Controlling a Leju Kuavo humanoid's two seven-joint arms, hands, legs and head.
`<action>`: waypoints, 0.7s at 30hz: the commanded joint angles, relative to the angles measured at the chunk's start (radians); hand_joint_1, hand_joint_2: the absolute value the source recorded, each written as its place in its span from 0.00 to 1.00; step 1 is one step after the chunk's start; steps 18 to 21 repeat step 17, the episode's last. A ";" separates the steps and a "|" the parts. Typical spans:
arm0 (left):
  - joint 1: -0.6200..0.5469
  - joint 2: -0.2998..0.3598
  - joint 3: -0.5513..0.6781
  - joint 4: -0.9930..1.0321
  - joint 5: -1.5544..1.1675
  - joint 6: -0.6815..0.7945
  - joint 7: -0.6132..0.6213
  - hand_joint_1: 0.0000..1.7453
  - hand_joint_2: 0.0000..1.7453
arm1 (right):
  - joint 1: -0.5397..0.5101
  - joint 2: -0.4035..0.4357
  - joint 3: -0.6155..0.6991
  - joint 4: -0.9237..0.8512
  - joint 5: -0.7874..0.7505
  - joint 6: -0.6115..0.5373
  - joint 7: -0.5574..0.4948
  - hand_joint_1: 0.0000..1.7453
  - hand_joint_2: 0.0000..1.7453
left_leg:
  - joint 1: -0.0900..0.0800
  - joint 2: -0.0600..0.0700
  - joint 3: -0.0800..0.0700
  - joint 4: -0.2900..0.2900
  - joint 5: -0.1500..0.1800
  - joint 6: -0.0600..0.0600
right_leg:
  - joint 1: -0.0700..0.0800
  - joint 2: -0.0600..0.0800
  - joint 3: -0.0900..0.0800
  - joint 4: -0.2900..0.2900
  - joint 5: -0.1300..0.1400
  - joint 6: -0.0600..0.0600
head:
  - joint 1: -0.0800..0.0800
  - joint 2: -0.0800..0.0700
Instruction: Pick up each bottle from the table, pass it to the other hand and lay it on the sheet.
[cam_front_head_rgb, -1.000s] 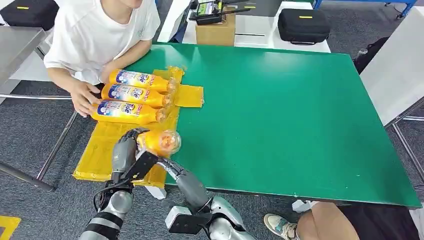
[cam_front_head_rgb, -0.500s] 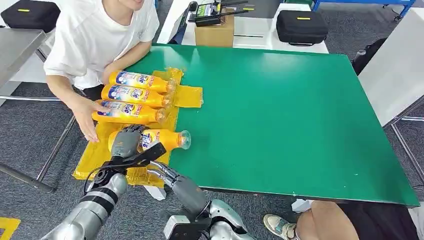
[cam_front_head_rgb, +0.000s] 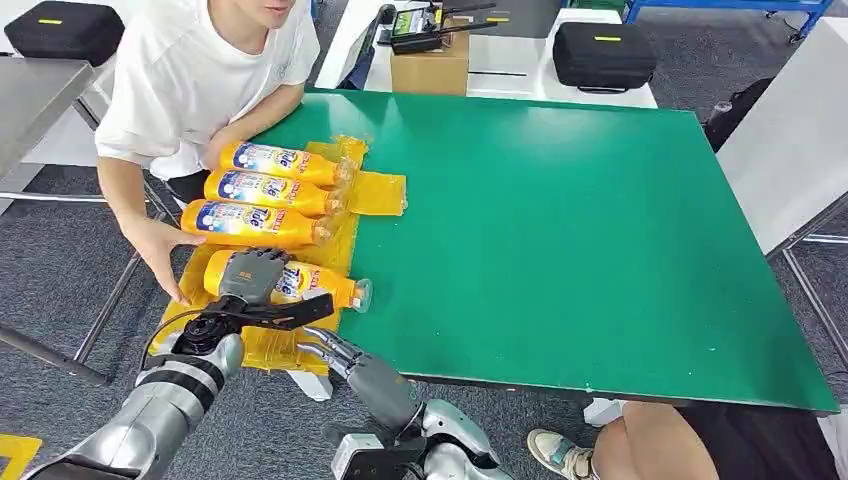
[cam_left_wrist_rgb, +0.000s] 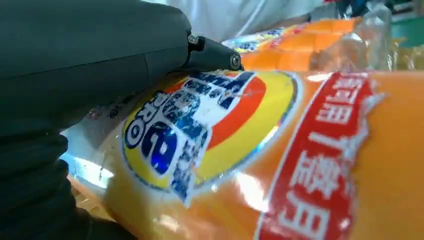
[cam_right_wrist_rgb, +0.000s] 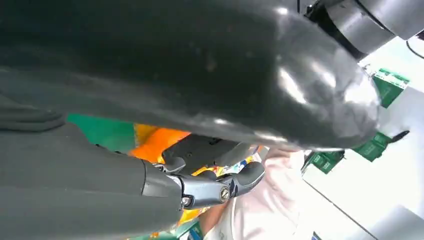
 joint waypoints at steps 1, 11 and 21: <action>-0.027 -0.012 -0.037 0.052 0.177 -0.162 -0.140 0.00 1.00 | -0.019 -0.016 -0.030 0.031 0.008 -0.005 -0.018 0.00 0.00 | 0.000 -0.001 0.001 -0.001 0.001 -0.001 | 0.001 -0.002 0.001 -0.001 0.000 -0.001 | 0.000 0.000; -0.074 0.049 -0.060 0.079 0.548 -0.413 -0.339 0.00 1.00 | -0.066 0.007 -0.024 0.132 -0.037 -0.035 -0.082 0.00 0.00 | 0.001 -0.001 0.002 -0.001 0.000 -0.002 | 0.001 -0.001 0.005 -0.001 0.000 -0.002 | 0.000 0.000; -0.019 0.047 0.005 -0.012 0.797 -0.499 -0.447 0.00 1.00 | -0.077 0.010 -0.020 0.142 -0.060 -0.047 -0.115 0.00 0.00 | 0.001 -0.001 0.001 -0.001 0.000 -0.002 | 0.001 -0.001 0.003 -0.001 0.000 -0.002 | 0.000 0.000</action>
